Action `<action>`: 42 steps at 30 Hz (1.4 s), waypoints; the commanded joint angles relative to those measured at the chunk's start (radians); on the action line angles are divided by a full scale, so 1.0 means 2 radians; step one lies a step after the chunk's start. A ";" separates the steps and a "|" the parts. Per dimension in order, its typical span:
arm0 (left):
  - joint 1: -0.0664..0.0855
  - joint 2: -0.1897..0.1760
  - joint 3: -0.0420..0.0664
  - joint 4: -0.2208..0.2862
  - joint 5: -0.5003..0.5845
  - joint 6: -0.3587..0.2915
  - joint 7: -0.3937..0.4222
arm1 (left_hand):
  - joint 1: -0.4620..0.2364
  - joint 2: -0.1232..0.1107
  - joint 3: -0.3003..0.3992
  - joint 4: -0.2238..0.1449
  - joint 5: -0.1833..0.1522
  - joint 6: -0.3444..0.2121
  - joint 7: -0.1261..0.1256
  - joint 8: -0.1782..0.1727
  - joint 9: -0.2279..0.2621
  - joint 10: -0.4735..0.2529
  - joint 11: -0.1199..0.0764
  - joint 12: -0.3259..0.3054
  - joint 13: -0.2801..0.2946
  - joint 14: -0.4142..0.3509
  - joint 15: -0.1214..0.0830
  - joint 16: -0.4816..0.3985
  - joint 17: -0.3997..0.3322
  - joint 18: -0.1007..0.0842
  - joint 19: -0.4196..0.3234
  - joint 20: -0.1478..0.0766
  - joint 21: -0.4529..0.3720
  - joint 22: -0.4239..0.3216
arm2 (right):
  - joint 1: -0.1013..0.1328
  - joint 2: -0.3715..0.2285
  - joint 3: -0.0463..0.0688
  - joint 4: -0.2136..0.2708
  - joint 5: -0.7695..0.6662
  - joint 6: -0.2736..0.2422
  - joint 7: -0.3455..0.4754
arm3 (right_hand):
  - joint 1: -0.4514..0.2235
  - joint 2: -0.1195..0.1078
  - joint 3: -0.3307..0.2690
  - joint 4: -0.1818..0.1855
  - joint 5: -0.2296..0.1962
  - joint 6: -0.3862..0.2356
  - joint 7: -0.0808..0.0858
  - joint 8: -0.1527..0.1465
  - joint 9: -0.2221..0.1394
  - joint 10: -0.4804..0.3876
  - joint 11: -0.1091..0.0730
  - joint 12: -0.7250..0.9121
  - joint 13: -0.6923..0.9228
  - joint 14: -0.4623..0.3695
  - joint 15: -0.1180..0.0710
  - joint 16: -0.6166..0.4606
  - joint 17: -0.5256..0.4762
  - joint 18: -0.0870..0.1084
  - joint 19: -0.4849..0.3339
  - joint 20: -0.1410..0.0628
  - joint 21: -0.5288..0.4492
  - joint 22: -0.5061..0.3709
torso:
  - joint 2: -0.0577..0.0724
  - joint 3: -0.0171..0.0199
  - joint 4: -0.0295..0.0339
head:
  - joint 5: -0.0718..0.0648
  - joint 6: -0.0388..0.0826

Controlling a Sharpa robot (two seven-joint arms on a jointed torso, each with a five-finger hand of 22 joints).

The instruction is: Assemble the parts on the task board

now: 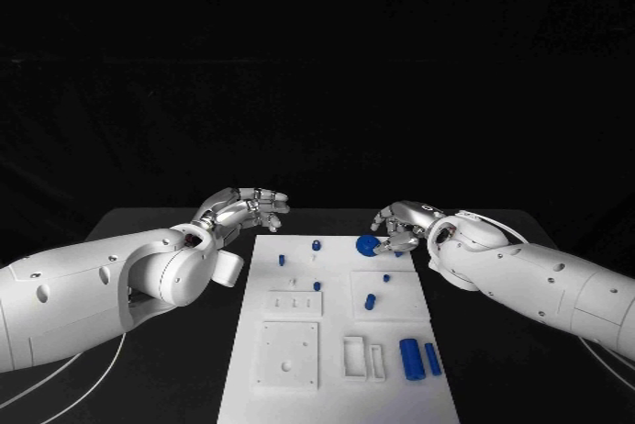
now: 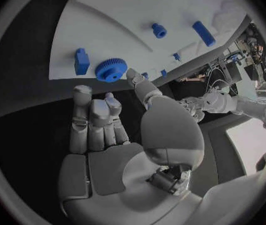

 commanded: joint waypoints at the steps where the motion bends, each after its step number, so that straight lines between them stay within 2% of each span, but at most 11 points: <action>1: 0.001 -0.002 0.001 0.005 -0.003 0.005 0.004 | -0.002 -0.003 0.001 -0.001 -0.003 0.002 0.002 -0.003 -0.001 0.000 0.002 -0.002 -0.001 0.003 0.001 0.002 -0.001 0.006 -0.001 -0.004 0.003 -0.001 | 0.001 0.004 0.000 -0.006 -0.033 0.014 -0.021 | 0.001 0.002 0.004 0.000 -0.004 0.014 0.011 -0.001 -0.001 0.004 -0.001 0.004 0.001 0.004 0.000 0.003 0.002 0.020 0.005 -0.002 0.003 0.011 | 0.002 -0.0005 0.0025 | 0.000 0.000; 8: 0.001 -0.002 0.001 0.005 -0.005 0.004 0.003 | -0.002 -0.003 0.001 -0.001 -0.003 0.002 0.002 -0.003 -0.001 0.000 0.002 -0.002 -0.001 0.003 0.001 0.002 -0.001 0.006 -0.001 -0.004 0.003 -0.001 | 0.002 0.005 0.000 -0.009 -0.033 0.015 -0.021 | 0.001 0.003 0.007 0.000 -0.006 0.014 0.011 -0.001 -0.001 0.005 -0.001 0.006 0.002 0.004 0.000 0.004 0.004 0.020 0.005 -0.002 0.004 0.011 | 0.007 -0.0011 0.0046 | 0.000 0.002; 17: 0.001 0.003 0.001 0.002 -0.005 0.006 0.003 | -0.003 -0.003 0.001 -0.001 -0.003 0.002 0.002 -0.003 -0.001 0.000 0.002 -0.003 -0.001 0.003 0.001 0.002 -0.001 0.006 -0.001 -0.004 0.003 -0.001 | 0.003 0.013 0.000 -0.008 -0.033 0.027 -0.019 | -0.004 0.008 0.012 0.001 -0.008 0.018 0.010 0.000 -0.001 0.005 -0.002 0.009 0.003 0.004 -0.001 0.004 0.008 0.020 0.005 -0.002 0.007 0.010 | 0.011 -0.0015 0.0031 | -0.001 0.003; 28: 0.001 0.001 0.001 0.003 -0.005 0.005 0.003 | -0.003 -0.003 0.001 0.000 -0.003 0.002 0.002 -0.003 -0.001 0.000 0.002 -0.003 -0.001 0.003 0.001 0.002 -0.001 0.006 -0.001 -0.004 0.003 -0.001 | 0.003 0.017 0.000 -0.013 -0.032 0.037 -0.020 | -0.018 0.017 0.032 0.004 -0.021 0.024 0.008 0.001 -0.002 0.006 -0.003 0.013 0.004 0.005 -0.002 0.002 0.014 0.020 0.005 -0.002 0.011 0.010 | 0.014 -0.0015 0.0062 | -0.002 0.003; 33: 0.001 0.001 0.001 0.004 -0.005 0.005 0.002 | -0.003 -0.004 0.001 0.000 -0.003 0.002 0.002 -0.003 -0.001 0.000 0.002 -0.003 -0.001 0.003 0.001 0.002 -0.001 0.006 -0.001 -0.004 0.003 -0.001 | 0.003 0.016 0.000 -0.012 -0.033 0.047 -0.023 | -0.027 0.022 0.058 0.012 -0.032 0.028 0.007 0.001 -0.003 0.010 -0.004 0.017 0.006 0.006 -0.003 0.001 0.018 0.020 0.006 -0.002 0.013 0.009 | 0.015 -0.0015 0.0059 | -0.002 0.003; 35: 0.001 0.001 0.001 0.004 -0.005 0.005 0.002 | -0.003 -0.004 0.001 0.000 -0.003 0.002 0.002 -0.003 -0.001 0.000 0.002 -0.003 -0.001 0.003 0.001 0.002 -0.001 0.006 -0.001 -0.004 0.003 -0.001 | 0.003 0.015 0.000 -0.012 -0.033 0.052 -0.022 | -0.029 0.022 0.078 0.020 -0.037 0.029 0.007 0.000 -0.004 0.015 -0.004 0.022 0.010 0.007 -0.003 0.001 0.021 0.020 0.007 -0.004 0.016 0.010 | 0.015 -0.0014 0.0057 | -0.001 0.003; 39: 0.001 0.000 0.001 0.004 -0.005 0.005 0.001 | -0.003 -0.004 0.001 0.000 -0.003 0.002 0.002 -0.003 -0.001 0.000 0.002 -0.003 -0.001 0.003 0.001 0.002 -0.001 0.006 -0.001 -0.004 0.003 -0.001 | 0.003 0.014 0.000 -0.012 -0.033 0.057 -0.021 | -0.030 0.022 0.105 0.027 -0.037 0.029 0.007 0.000 -0.005 0.015 -0.004 0.023 0.010 0.008 -0.003 0.000 0.025 0.020 0.007 -0.005 0.019 0.010 | 0.015 -0.0012 0.0057 | -0.001 0.003; 42: 0.001 0.000 0.001 0.004 -0.005 0.005 0.001 | -0.003 -0.004 0.001 0.000 -0.003 0.002 0.002 -0.003 -0.001 0.000 0.002 -0.003 -0.001 0.003 0.001 0.002 -0.001 0.006 -0.001 -0.004 0.004 -0.001 | 0.003 0.014 0.000 -0.012 -0.032 0.062 -0.020 | -0.031 0.021 0.123 0.031 -0.013 0.029 0.007 0.000 -0.005 0.015 -0.004 0.025 0.010 0.008 -0.002 -0.001 0.028 0.020 0.006 -0.004 0.022 0.010 | 0.015 -0.0011 0.0057 | -0.001 0.003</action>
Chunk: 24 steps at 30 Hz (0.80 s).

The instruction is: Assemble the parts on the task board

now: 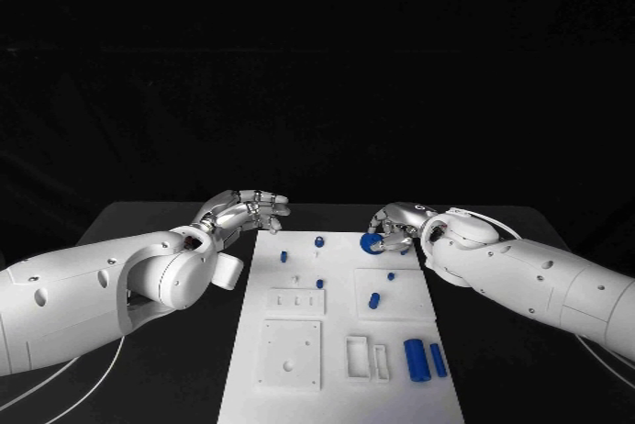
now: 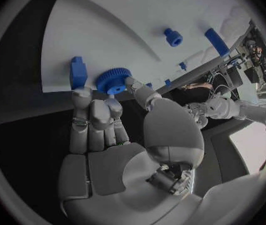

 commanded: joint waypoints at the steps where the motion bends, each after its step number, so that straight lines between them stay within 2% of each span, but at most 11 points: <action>1: 0.001 0.000 0.001 0.001 -0.002 0.005 0.002 | -0.003 -0.004 0.001 0.000 -0.003 0.002 0.002 -0.003 0.000 0.000 0.003 -0.003 -0.001 0.003 0.001 0.002 -0.001 0.008 -0.001 -0.004 0.002 -0.001 | -0.003 -0.001 -0.002 0.000 -0.006 0.029 -0.001 | -0.004 -0.003 0.012 0.001 0.019 0.016 0.016 0.001 0.000 0.001 0.001 0.004 0.000 0.004 0.000 -0.003 0.002 0.023 -0.001 -0.002 0.004 0.010 | 0.000 0.0003 -0.0001 | 0.000 0.000; 9: 0.001 -0.001 0.001 0.002 -0.002 0.005 0.000 | -0.003 -0.004 0.001 -0.001 -0.003 0.001 0.002 -0.003 -0.001 -0.001 0.003 -0.003 -0.001 0.003 0.001 0.002 -0.001 0.008 -0.001 -0.005 0.002 -0.001 | -0.003 -0.002 -0.002 -0.001 -0.005 0.032 0.002 | -0.003 -0.001 0.039 -0.002 0.050 0.015 0.017 0.001 0.000 -0.001 0.002 0.004 -0.001 0.005 0.001 -0.006 0.006 0.023 -0.003 -0.002 0.008 0.010 | 0.001 0.0006 -0.0004 | 0.000 0.000; 11: 0.001 -0.001 0.001 0.002 -0.002 0.005 0.000 | -0.002 -0.004 0.001 -0.001 -0.003 0.001 0.002 -0.003 -0.001 -0.001 0.003 -0.003 -0.001 0.003 0.001 0.002 -0.001 0.008 -0.001 -0.005 0.002 -0.001 | -0.003 -0.003 -0.002 -0.001 -0.005 0.031 0.002 | -0.004 -0.005 0.041 -0.004 0.055 0.014 0.018 0.000 0.000 -0.002 0.002 0.003 -0.002 0.006 0.001 -0.006 0.007 0.023 -0.003 -0.001 0.009 0.010 | 0.001 0.0006 -0.0006 | 0.000 -0.001; 17: 0.001 -0.001 0.001 0.002 -0.003 0.004 0.000 | -0.002 -0.005 0.002 -0.001 -0.003 0.001 0.002 -0.004 -0.001 -0.001 0.003 -0.004 -0.001 0.002 0.001 0.002 -0.001 0.008 -0.001 -0.005 0.002 -0.001 | -0.003 -0.004 -0.002 0.002 -0.015 0.020 0.005 | -0.009 -0.018 0.023 -0.026 0.075 0.008 0.019 -0.001 0.000 -0.007 0.004 0.002 -0.005 0.007 0.003 -0.008 0.010 0.023 -0.004 -0.002 0.014 0.010 | 0.001 0.0006 -0.0005 | 0.000 0.000; 21: 0.001 -0.001 0.001 0.002 -0.003 0.004 0.000 | -0.002 -0.005 0.002 -0.001 -0.003 0.001 0.002 -0.004 -0.001 -0.001 0.003 -0.004 -0.001 0.002 0.001 0.002 -0.001 0.008 -0.001 -0.005 0.002 -0.001 | -0.003 -0.004 -0.002 0.006 -0.021 0.008 0.006 | -0.011 -0.023 0.011 -0.029 0.080 0.004 0.020 -0.002 0.000 -0.009 0.005 0.001 -0.007 0.007 0.004 -0.009 0.011 0.023 -0.005 -0.002 0.015 0.010 | 0.001 0.0006 -0.0003 | -0.001 0.001; 24: 0.001 -0.001 0.001 0.002 -0.003 0.004 0.000 | -0.002 -0.005 0.002 -0.001 -0.003 0.001 0.002 -0.004 -0.001 -0.002 0.003 -0.004 -0.001 0.002 0.001 0.002 -0.002 0.008 -0.001 -0.005 0.002 -0.001 | -0.003 -0.005 -0.002 0.007 -0.021 0.001 0.007 | -0.009 -0.025 0.003 -0.030 0.077 0.002 0.020 -0.002 0.000 -0.009 0.005 0.002 -0.007 0.007 0.004 -0.009 0.012 0.023 -0.005 -0.003 0.015 0.009 | 0.001 0.0007 -0.0004 | -0.001 0.002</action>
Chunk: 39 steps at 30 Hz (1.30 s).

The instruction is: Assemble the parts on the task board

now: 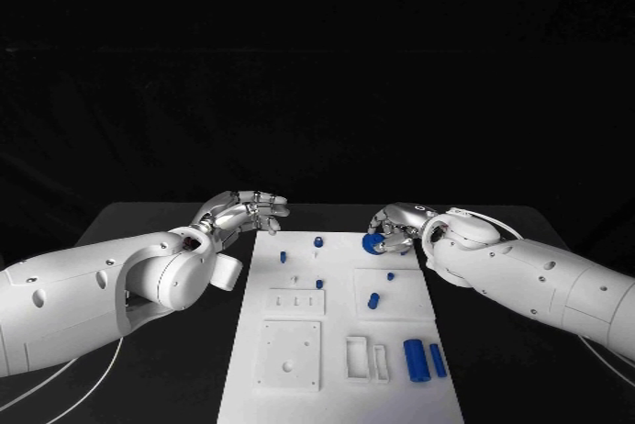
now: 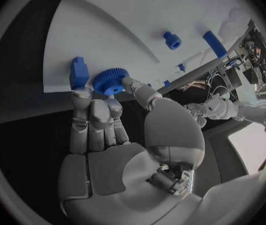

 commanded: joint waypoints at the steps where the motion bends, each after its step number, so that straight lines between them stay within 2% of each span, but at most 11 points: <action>1: 0.001 0.000 0.001 0.001 -0.002 0.004 0.002 | 0.000 -0.004 0.002 -0.001 -0.003 0.001 0.002 -0.002 -0.001 -0.002 0.003 -0.002 0.000 0.002 0.001 0.002 -0.001 0.005 0.000 -0.003 0.002 -0.001 | -0.004 -0.001 -0.002 0.002 -0.014 -0.004 0.001 | 0.003 -0.006 -0.007 0.000 -0.002 0.009 0.012 -0.001 0.000 -0.003 -0.001 0.000 0.000 0.003 0.000 -0.003 0.001 0.023 -0.003 -0.002 0.002 0.009 | 0.000 0.0001 0.0001 | 0.000 0.001; 2: 0.001 0.000 0.001 0.001 -0.002 0.004 0.002 | 0.000 -0.004 0.002 -0.001 -0.003 0.001 0.002 -0.002 -0.001 -0.002 0.003 -0.002 0.000 0.002 0.001 0.002 -0.001 0.005 0.000 -0.003 0.002 -0.001 | -0.004 -0.001 -0.002 0.002 -0.014 -0.005 0.001 | 0.003 -0.006 -0.008 0.000 -0.002 0.009 0.012 -0.001 0.000 -0.003 -0.001 0.000 -0.001 0.003 0.001 -0.003 0.001 0.023 -0.003 -0.002 0.002 0.009 | 0.000 0.0001 0.0001 | -0.001 0.001; 3: 0.001 0.000 0.001 0.001 -0.002 0.004 0.002 | 0.000 -0.004 0.002 -0.001 -0.003 0.001 0.002 -0.002 -0.001 -0.002 0.003 -0.002 0.000 0.002 0.001 0.002 -0.001 0.005 0.000 -0.003 0.002 -0.001 | -0.004 -0.002 -0.002 0.003 -0.015 -0.008 0.001 | 0.004 -0.006 -0.009 0.000 -0.002 0.009 0.012 -0.001 0.000 -0.003 -0.001 0.000 0.000 0.003 0.001 -0.003 0.001 0.023 -0.004 -0.002 0.002 0.009 | 0.001 -0.0011 0.0020 | -0.002 0.002; 5: 0.001 0.000 0.001 0.001 -0.002 0.004 0.002 | 0.000 -0.004 0.002 -0.001 -0.003 0.001 0.002 -0.002 -0.001 -0.002 0.003 -0.002 0.000 0.002 0.001 0.002 -0.001 0.005 0.000 -0.003 0.002 -0.001 | -0.004 -0.003 -0.002 0.003 -0.016 -0.013 -0.001 | 0.005 -0.007 -0.011 0.000 -0.002 0.009 0.012 -0.001 0.000 -0.004 -0.001 -0.001 -0.001 0.003 0.000 -0.003 0.002 0.023 -0.004 -0.002 0.002 0.009 | 0.001 -0.0014 0.0025 | -0.003 0.002; 20: 0.001 -0.001 0.001 0.001 -0.002 0.004 0.002 | 0.000 -0.004 0.002 -0.001 -0.003 0.001 0.002 -0.002 -0.001 -0.002 0.003 -0.002 -0.001 0.002 0.001 0.002 -0.001 0.005 0.000 -0.003 0.002 -0.001 | -0.004 -0.009 -0.002 0.011 -0.014 -0.017 -0.003 | 0.007 -0.007 -0.015 0.001 -0.001 0.011 0.012 0.001 0.001 -0.005 -0.001 -0.002 -0.003 0.003 0.000 -0.004 0.003 0.023 -0.004 -0.003 0.002 0.008 | 0.001 -0.0008 0.0024 | -0.003 0.002; 24: 0.001 -0.001 0.001 0.001 -0.002 0.004 0.002 | 0.000 -0.004 0.002 -0.001 -0.003 0.001 0.002 -0.002 -0.001 -0.002 0.003 -0.002 -0.001 0.002 0.001 0.002 -0.001 0.005 0.000 -0.003 0.002 -0.001 | -0.004 -0.012 -0.002 0.014 -0.009 -0.017 -0.002 | 0.006 -0.011 -0.025 0.001 0.030 0.004 0.013 -0.001 0.001 -0.007 0.000 -0.003 -0.005 0.003 0.001 -0.006 0.005 0.023 -0.004 -0.003 0.002 0.007 | 0.001 -0.0008 0.0022 | -0.003 0.002; 27: 0.001 -0.002 0.001 0.001 -0.002 0.004 0.002 | 0.000 -0.004 0.002 -0.001 -0.003 0.001 0.002 -0.002 -0.001 -0.002 0.003 -0.002 -0.001 0.002 0.001 0.002 -0.001 0.005 0.000 -0.003 0.002 -0.001 | -0.004 -0.014 -0.002 0.016 -0.008 -0.018 -0.002 | 0.005 -0.013 -0.031 0.001 0.040 0.000 0.015 -0.003 0.001 -0.008 0.001 -0.003 -0.006 0.003 0.002 -0.007 0.006 0.023 -0.005 -0.004 0.001 0.007 | 0.001 -0.0009 0.0022 | -0.003 0.002; 34: 0.001 -0.002 0.001 0.001 -0.002 0.004 0.003 | 0.000 -0.004 0.002 -0.001 -0.003 0.001 0.002 -0.002 -0.001 -0.002 0.003 -0.002 -0.001 0.002 0.001 0.002 -0.001 0.005 0.000 -0.003 0.002 -0.001 | -0.004 -0.017 -0.002 0.016 -0.005 -0.018 -0.003 | 0.005 -0.013 -0.031 0.001 0.041 0.000 0.015 -0.003 0.001 -0.009 0.001 -0.003 -0.006 0.003 0.002 -0.007 0.006 0.023 -0.005 -0.004 0.001 0.007 | 0.001 -0.0009 0.0021 | -0.003 0.002; 35: 0.001 -0.003 0.001 0.001 -0.002 0.004 0.003 | 0.000 -0.004 0.002 -0.001 -0.003 0.001 0.002 -0.002 -0.001 -0.002 0.003 -0.002 -0.001 0.002 0.001 0.002 -0.001 0.005 0.000 -0.003 0.002 -0.001 | -0.004 -0.018 -0.002 0.016 -0.005 -0.018 -0.003 | 0.001 -0.017 -0.036 0.001 0.049 -0.008 0.017 -0.007 -0.001 -0.010 0.003 -0.004 -0.006 0.003 0.004 -0.007 0.006 0.023 -0.006 -0.004 0.001 0.007 | 0.001 -0.0009 0.0021 | -0.003 0.002; 39: 0.001 -0.003 0.001 0.001 -0.002 0.004 0.003 | 0.000 -0.004 0.002 -0.001 -0.003 0.000 0.002 -0.002 -0.001 -0.002 0.003 -0.002 -0.001 0.002 0.001 0.002 -0.001 0.005 0.000 -0.003 0.002 -0.001 | -0.004 -0.019 -0.002 0.017 -0.002 -0.017 -0.002 | 0.001 -0.017 -0.042 0.001 0.053 -0.008 0.018 -0.007 0.000 -0.011 0.004 -0.004 -0.007 0.003 0.005 -0.008 0.007 0.023 -0.006 -0.004 0.000 0.006 | 0.001 -0.0009 0.0023 | -0.004 0.002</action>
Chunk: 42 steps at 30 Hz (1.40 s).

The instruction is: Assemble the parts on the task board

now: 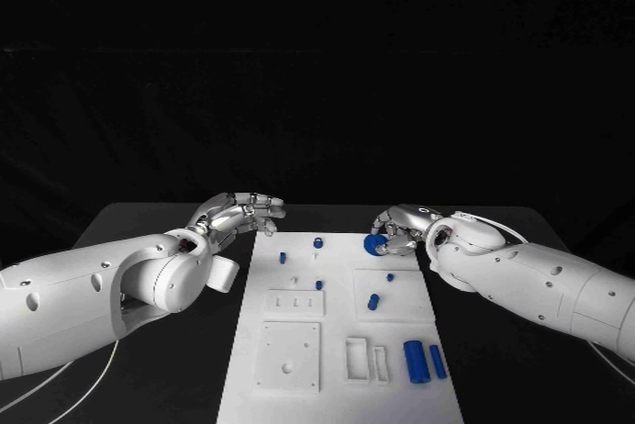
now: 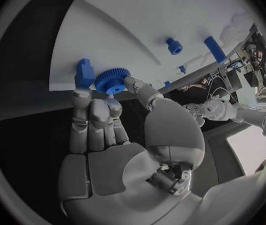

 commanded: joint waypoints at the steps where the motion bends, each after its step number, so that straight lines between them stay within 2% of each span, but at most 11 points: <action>1: 0.001 0.000 0.001 0.001 -0.002 0.004 0.003 | 0.001 -0.003 0.002 -0.001 -0.003 0.000 0.002 -0.002 -0.001 -0.002 0.003 -0.002 -0.001 0.002 0.001 0.002 -0.001 0.008 0.000 -0.004 0.002 -0.001 | -0.001 -0.001 0.000 0.001 0.004 0.003 0.001 | 0.001 -0.004 -0.005 0.000 0.004 0.003 0.006 -0.001 0.000 -0.005 0.002 -0.003 -0.001 0.001 0.003 -0.002 0.001 0.024 0.000 -0.003 0.000 0.006 | 0.000 0.0000 0.0004 | 0.000 0.000; 4: 0.001 0.000 0.001 0.001 -0.002 0.004 0.003 | 0.001 -0.003 0.002 -0.001 -0.003 0.000 0.002 -0.002 -0.001 -0.002 0.003 -0.002 -0.001 0.002 0.001 0.002 -0.001 0.008 0.000 -0.004 0.002 -0.001 | -0.001 -0.002 0.000 0.000 0.008 0.006 0.002 | 0.002 -0.003 -0.007 0.000 0.012 0.003 0.006 0.000 0.000 -0.006 0.002 -0.003 -0.001 0.001 0.004 -0.003 0.001 0.024 0.000 -0.003 0.000 0.006 | 0.000 0.0000 0.0004 | 0.000 0.000; 5: 0.001 0.000 0.001 0.001 -0.002 0.004 0.003 | 0.001 -0.003 0.002 -0.001 -0.003 0.000 0.002 -0.002 -0.001 -0.002 0.003 -0.002 -0.001 0.002 0.001 0.002 -0.001 0.008 0.000 -0.004 0.002 -0.001 | -0.001 -0.002 0.000 0.000 0.010 0.008 0.002 | 0.003 -0.002 -0.008 0.000 0.032 0.003 0.006 0.000 0.001 -0.006 0.002 -0.003 -0.001 0.001 0.004 -0.003 0.002 0.024 0.000 -0.003 0.000 0.006 | 0.000 0.0000 0.0004 | 0.000 0.000; 8: 0.001 0.000 0.001 0.001 -0.002 0.004 0.003 | 0.001 -0.003 0.002 -0.001 -0.003 0.000 0.003 -0.002 -0.001 -0.002 0.003 -0.002 -0.001 0.002 0.001 0.002 -0.001 0.008 0.000 -0.004 0.002 -0.001 | -0.001 -0.002 0.000 0.001 0.011 0.010 0.003 | 0.002 -0.002 -0.011 0.000 0.041 0.002 0.006 0.000 0.001 -0.006 0.002 -0.002 -0.002 0.001 0.004 -0.004 0.003 0.024 0.000 -0.003 0.000 0.006 | 0.000 -0.0001 0.0004 | 0.000 0.000; 13: 0.001 0.000 0.001 0.001 -0.002 0.004 0.003 | 0.001 -0.003 0.002 -0.001 -0.003 0.000 0.003 -0.002 -0.001 -0.002 0.003 -0.002 -0.001 0.002 0.001 0.002 -0.001 0.008 0.000 -0.004 0.002 -0.001 | -0.001 -0.003 0.000 0.000 0.012 0.015 0.004 | 0.002 -0.002 -0.014 0.000 0.046 0.002 0.007 0.000 0.002 -0.007 0.002 -0.002 -0.002 0.001 0.004 -0.004 0.003 0.024 0.000 -0.003 -0.001 0.006 | 0.000 -0.0001 0.0005 | -0.001 0.001; 18: 0.001 -0.001 0.001 0.002 -0.002 0.004 0.003 | 0.001 -0.003 0.002 -0.001 -0.003 0.000 0.003 -0.002 -0.001 -0.002 0.003 -0.002 -0.001 0.002 0.001 0.002 -0.001 0.008 0.000 -0.004 0.002 -0.001 | -0.001 -0.003 0.000 -0.001 0.012 0.015 0.003 | 0.009 0.005 -0.011 -0.001 0.048 0.007 0.005 0.003 0.003 -0.007 0.001 -0.002 -0.002 0.001 0.003 -0.005 0.004 0.024 -0.001 -0.003 -0.001 0.006 | 0.000 -0.0001 0.0003 | 0.000 0.000; 22: 0.001 -0.001 0.001 0.002 -0.002 0.004 0.003 | 0.001 -0.003 0.002 -0.001 -0.003 0.000 0.003 -0.002 -0.001 -0.002 0.003 -0.002 -0.001 0.002 0.001 0.002 -0.001 0.008 0.000 -0.003 0.002 -0.001 | -0.001 -0.003 0.000 -0.001 0.010 0.017 0.003 | 0.025 0.011 0.010 0.000 0.017 0.015 0.002 0.008 0.005 -0.008 -0.002 -0.002 -0.004 0.001 0.000 -0.007 0.005 0.024 -0.002 -0.002 -0.003 0.005 | 0.000 -0.0002 0.0006 | -0.001 0.000; 24: 0.001 -0.001 0.001 0.002 -0.002 0.004 0.003 | 0.001 -0.003 0.002 -0.001 -0.003 0.000 0.003 -0.002 -0.001 -0.002 0.003 -0.002 -0.001 0.002 0.001 0.002 -0.001 0.008 0.000 -0.003 0.002 -0.001 | -0.001 -0.003 0.000 -0.001 0.002 0.015 0.001 | 0.036 0.013 0.033 0.001 -0.021 0.024 -0.001 0.013 0.007 -0.007 -0.005 -0.002 -0.005 0.001 -0.002 -0.008 0.006 0.023 -0.002 -0.001 -0.003 0.005 | 0.000 -0.0004 0.0007 | -0.001 0.000; 31: 0.001 -0.001 0.001 0.003 -0.004 0.002 0.002 | 0.003 -0.003 0.003 -0.001 -0.003 0.001 0.002 -0.002 -0.001 -0.002 0.003 -0.002 -0.001 0.002 0.001 0.003 -0.002 0.008 0.000 -0.004 0.003 -0.001 | -0.001 -0.001 0.000 -0.001 -0.019 0.007 0.001 | 0.031 0.010 0.065 0.002 -0.087 0.063 -0.013 0.032 0.015 -0.005 -0.017 -0.002 -0.006 0.003 -0.013 -0.011 0.008 0.024 -0.001 0.001 -0.001 0.007 | 0.000 -0.0006 0.0004 | -0.001 0.000; 34: 0.001 -0.002 0.001 0.003 -0.004 0.001 0.002 | 0.004 -0.004 0.003 -0.002 -0.003 0.001 0.002 -0.002 -0.001 -0.001 0.003 -0.002 -0.001 0.002 0.001 0.003 -0.002 0.008 0.000 -0.004 0.003 -0.001 | -0.001 0.000 0.000 0.000 -0.031 0.002 0.000 | 0.027 0.008 0.064 0.001 -0.102 0.069 -0.016 0.034 0.016 -0.004 -0.019 -0.003 -0.007 0.004 -0.016 -0.012 0.009 0.024 -0.001 0.001 0.000 0.007 | 0.000 -0.0007 0.0004 | -0.002 0.000; 42: 0.001 -0.002 0.001 0.003 -0.005 0.001 0.001 | 0.006 -0.004 0.004 -0.002 -0.003 0.001 0.002 -0.002 -0.001 -0.001 0.003 -0.002 -0.001 0.002 0.001 0.003 -0.002 0.008 0.000 -0.004 0.003 -0.002 | -0.001 0.003 0.000 0.007 -0.063 -0.013 -0.008 | 0.019 0.004 0.057 0.001 -0.110 0.075 -0.018 0.037 0.017 -0.003 -0.022 -0.003 -0.007 0.005 -0.018 -0.013 0.010 0.024 0.000 0.000 0.001 0.007 | 0.000 -0.0008 0.0012 | -0.002 0.001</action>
